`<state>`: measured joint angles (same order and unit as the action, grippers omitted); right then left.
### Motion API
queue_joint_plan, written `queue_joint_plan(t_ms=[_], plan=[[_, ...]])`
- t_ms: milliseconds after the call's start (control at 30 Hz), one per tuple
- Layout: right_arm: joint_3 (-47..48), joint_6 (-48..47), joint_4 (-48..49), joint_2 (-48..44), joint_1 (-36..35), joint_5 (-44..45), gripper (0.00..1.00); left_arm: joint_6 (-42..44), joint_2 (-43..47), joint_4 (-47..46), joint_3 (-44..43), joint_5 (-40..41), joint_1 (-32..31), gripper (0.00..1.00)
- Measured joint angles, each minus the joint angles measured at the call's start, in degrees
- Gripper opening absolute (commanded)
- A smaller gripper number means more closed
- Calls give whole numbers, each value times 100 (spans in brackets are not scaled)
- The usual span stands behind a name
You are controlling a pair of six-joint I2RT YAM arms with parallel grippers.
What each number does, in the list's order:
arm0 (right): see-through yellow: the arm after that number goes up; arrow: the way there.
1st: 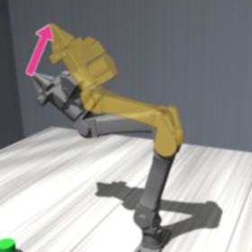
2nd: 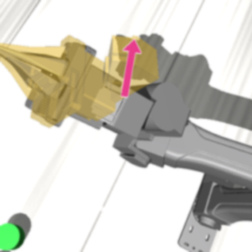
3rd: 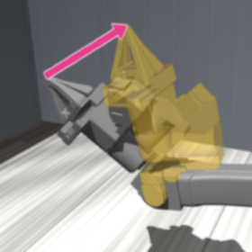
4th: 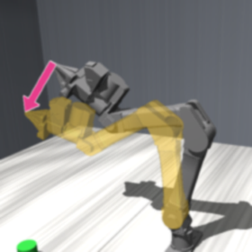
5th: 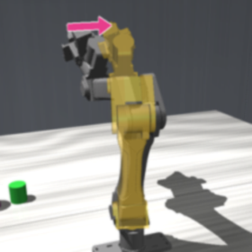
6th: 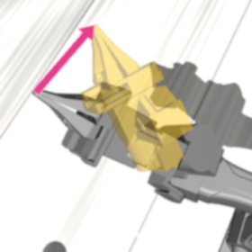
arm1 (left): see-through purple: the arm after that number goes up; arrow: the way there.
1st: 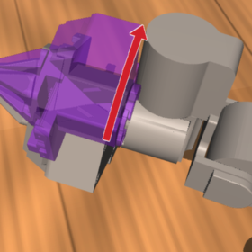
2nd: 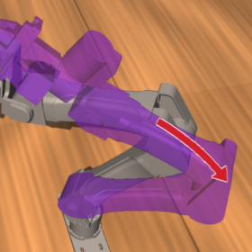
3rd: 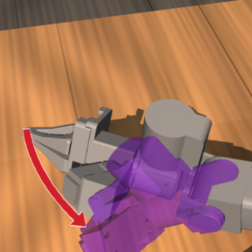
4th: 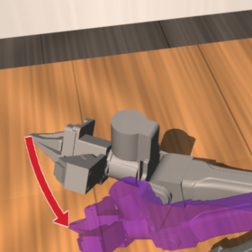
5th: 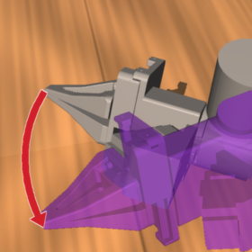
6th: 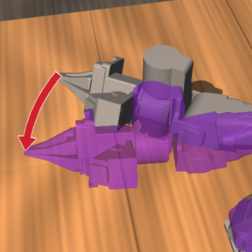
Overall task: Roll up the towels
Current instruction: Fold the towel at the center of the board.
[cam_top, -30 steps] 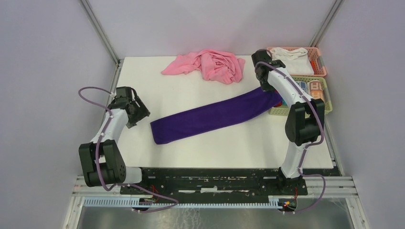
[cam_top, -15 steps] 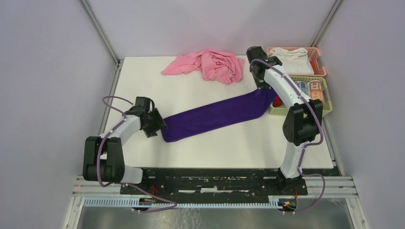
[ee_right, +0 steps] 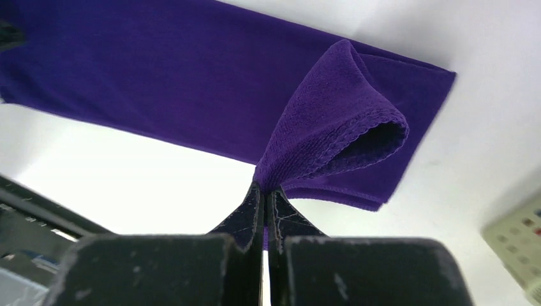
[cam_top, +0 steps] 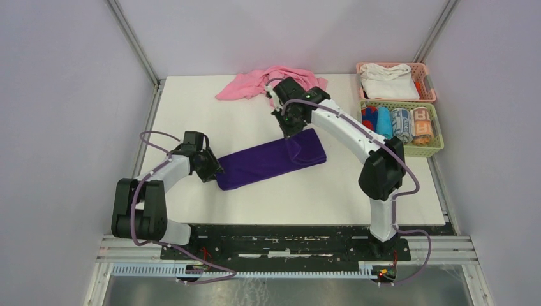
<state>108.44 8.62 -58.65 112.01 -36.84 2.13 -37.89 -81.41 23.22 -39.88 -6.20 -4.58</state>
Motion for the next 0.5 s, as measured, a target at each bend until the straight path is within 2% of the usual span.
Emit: queue_joint_plan(t_ms=[267, 500], plan=[[411, 435, 385, 619, -763, -723, 0, -4, -24, -98, 26, -9, -44, 44], [789, 704, 699, 1123, -1202, -1010, 0, -7, -24, -116, 48, -15, -63, 41]])
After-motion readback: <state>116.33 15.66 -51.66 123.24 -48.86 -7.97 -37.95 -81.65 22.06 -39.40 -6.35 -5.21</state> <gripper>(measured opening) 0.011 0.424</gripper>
